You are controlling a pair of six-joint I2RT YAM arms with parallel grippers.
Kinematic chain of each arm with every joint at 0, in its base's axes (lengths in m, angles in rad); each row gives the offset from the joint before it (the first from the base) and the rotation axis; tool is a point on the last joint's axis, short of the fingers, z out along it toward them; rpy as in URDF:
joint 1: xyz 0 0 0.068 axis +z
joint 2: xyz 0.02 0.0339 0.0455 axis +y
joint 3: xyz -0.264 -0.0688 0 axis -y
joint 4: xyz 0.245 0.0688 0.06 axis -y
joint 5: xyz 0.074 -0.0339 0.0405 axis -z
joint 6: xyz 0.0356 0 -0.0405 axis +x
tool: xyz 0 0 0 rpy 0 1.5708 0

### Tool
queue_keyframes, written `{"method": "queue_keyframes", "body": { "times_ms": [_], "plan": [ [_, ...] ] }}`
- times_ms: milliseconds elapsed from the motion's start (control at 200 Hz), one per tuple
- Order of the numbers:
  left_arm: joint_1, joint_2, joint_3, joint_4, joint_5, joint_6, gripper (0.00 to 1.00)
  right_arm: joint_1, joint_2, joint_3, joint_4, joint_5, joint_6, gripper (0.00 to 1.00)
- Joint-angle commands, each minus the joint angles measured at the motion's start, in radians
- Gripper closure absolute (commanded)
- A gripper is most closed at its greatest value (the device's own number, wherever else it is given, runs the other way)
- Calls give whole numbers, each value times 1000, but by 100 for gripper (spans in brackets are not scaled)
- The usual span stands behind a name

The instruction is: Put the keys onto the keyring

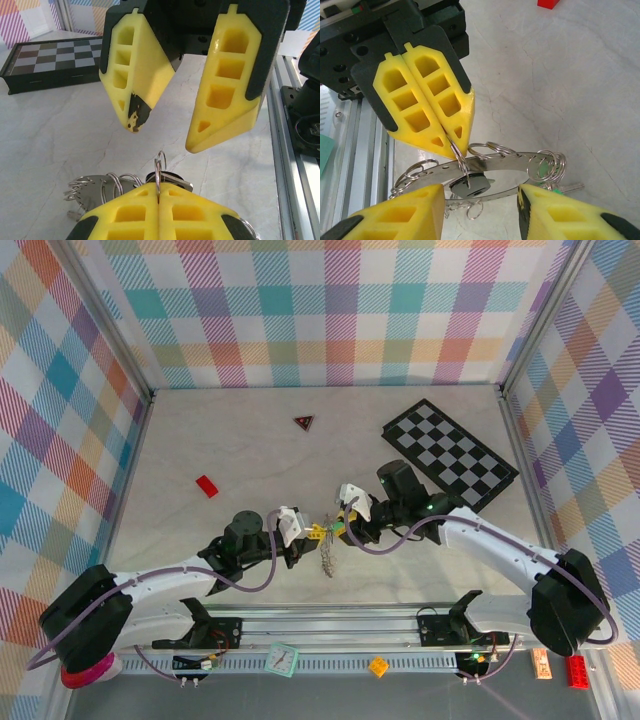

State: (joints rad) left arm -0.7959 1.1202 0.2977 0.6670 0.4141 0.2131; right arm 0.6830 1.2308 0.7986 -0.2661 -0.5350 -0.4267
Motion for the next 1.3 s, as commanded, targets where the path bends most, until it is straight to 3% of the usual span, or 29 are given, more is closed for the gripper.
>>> {"method": "queue_keyframes", "body": {
  "times_ms": [0,365,590,740,980,1115,1275,1295],
  "plan": [
    [-3,-4,-5,91,34,-8,100,7,-12,2,43,-60,11,61],
    [-2,3,-3,100,37,-15,100,7,28,9,42,-117,-1,82],
    [-2,1,-5,101,41,-17,100,6,45,10,37,-101,-4,83],
    [-3,-5,-6,99,37,-17,100,7,44,11,24,-108,-12,100],
    [-3,-14,-4,107,53,-16,100,4,64,-10,6,-41,-14,100],
    [-4,-13,-10,134,57,-13,100,4,114,-5,16,-90,7,100],
    [-4,-11,-17,139,48,-9,100,4,66,-36,71,-127,20,100],
    [-4,-10,-18,139,47,-9,100,3,57,-39,78,-123,22,96]
  ]
}}
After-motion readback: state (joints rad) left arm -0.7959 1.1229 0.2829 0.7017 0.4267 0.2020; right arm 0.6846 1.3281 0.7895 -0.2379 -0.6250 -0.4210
